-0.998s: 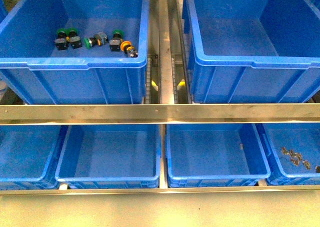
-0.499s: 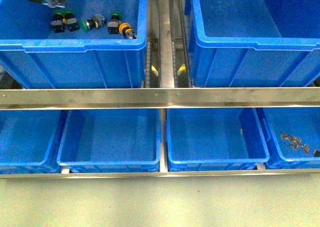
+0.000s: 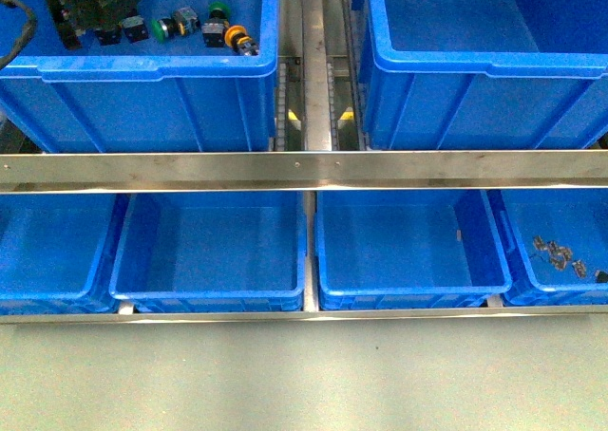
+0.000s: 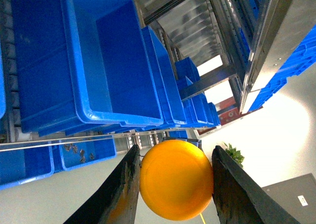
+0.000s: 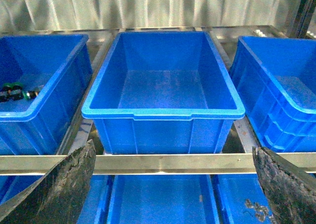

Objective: Pick red and yellow buttons and place in box

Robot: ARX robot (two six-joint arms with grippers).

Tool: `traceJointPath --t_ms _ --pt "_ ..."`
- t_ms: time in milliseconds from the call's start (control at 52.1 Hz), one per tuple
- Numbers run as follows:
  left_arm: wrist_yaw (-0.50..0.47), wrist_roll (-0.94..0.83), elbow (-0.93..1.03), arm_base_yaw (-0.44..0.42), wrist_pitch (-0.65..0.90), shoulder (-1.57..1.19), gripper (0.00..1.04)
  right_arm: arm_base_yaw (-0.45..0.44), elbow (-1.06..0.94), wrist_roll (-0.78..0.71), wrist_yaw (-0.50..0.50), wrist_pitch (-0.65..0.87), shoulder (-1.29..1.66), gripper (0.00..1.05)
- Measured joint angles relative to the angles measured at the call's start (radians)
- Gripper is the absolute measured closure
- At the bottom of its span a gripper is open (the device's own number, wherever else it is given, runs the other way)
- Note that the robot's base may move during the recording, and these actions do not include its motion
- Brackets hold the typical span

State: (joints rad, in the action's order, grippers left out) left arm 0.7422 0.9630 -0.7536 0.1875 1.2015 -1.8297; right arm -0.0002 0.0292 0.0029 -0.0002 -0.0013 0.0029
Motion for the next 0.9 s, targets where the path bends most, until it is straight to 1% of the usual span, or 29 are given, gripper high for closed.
traceJointPath --t_ms 58,77,96,115,134,154,173,192,250,288,346,384,442,557,710,787,806,883,902 --pt "-0.005 0.001 -0.020 0.011 -0.009 -0.005 0.72 0.002 0.000 0.000 0.009 0.002 0.001 0.07" --pt "-0.006 0.004 -0.024 0.014 -0.011 -0.005 0.72 0.021 -0.006 0.004 0.061 0.033 0.016 0.07" --pt "-0.007 0.004 -0.031 0.018 -0.012 -0.005 0.72 0.065 -0.009 0.002 0.195 0.138 0.064 0.07" --pt "-0.006 0.005 -0.035 0.020 -0.016 -0.005 0.72 0.111 -0.007 -0.002 0.306 0.251 0.137 0.07" --pt "-0.007 0.005 -0.040 0.022 -0.019 -0.005 0.72 0.145 0.000 -0.005 0.407 0.407 0.219 0.07" --pt "-0.009 0.005 -0.043 0.023 -0.023 -0.005 0.72 0.160 0.002 -0.005 0.444 0.488 0.276 0.07" --pt "-0.010 0.006 -0.047 0.024 -0.027 -0.005 0.72 0.175 0.009 -0.001 0.466 0.599 0.359 0.07" --pt "-0.010 0.006 -0.048 0.024 -0.029 -0.005 0.72 0.177 0.021 0.006 0.463 0.693 0.442 0.07" --pt "-0.010 0.006 -0.051 0.027 -0.036 -0.005 0.72 0.177 0.052 0.037 0.459 0.812 0.568 0.07" --pt "-0.008 0.003 -0.053 0.031 -0.045 -0.005 0.72 0.180 0.092 0.079 0.433 0.878 0.671 0.07" --pt "-0.006 0.000 -0.053 0.033 -0.059 -0.005 0.72 0.185 0.135 0.134 0.402 0.906 0.756 0.07" --pt "-0.007 -0.004 -0.053 0.034 -0.065 -0.005 0.72 0.186 0.176 0.196 0.378 0.935 0.835 0.07" --pt "-0.007 -0.009 -0.054 0.035 -0.075 -0.003 0.72 0.174 0.227 0.263 0.353 0.971 0.930 0.07" --pt "-0.007 -0.016 -0.056 0.045 -0.090 0.003 0.72 0.122 0.332 0.381 0.317 0.983 1.091 0.07" --pt "-0.007 -0.023 -0.063 0.058 -0.098 0.022 0.72 0.044 0.443 0.557 0.267 0.942 1.257 0.07" --pt "-0.009 -0.023 -0.070 0.060 -0.099 0.025 0.72 0.011 0.481 0.668 0.196 0.912 1.327 0.07" --pt "-0.010 -0.024 -0.073 0.061 -0.103 0.025 0.72 0.000 0.491 0.727 0.155 0.911 1.353 0.07" --pt "-0.010 -0.024 -0.079 0.064 -0.109 0.025 0.72 -0.014 0.499 0.901 0.053 0.962 1.415 0.07" --pt "-0.010 -0.024 -0.079 0.064 -0.109 0.025 0.72 -0.015 0.499 0.922 0.042 0.972 1.423 0.07"
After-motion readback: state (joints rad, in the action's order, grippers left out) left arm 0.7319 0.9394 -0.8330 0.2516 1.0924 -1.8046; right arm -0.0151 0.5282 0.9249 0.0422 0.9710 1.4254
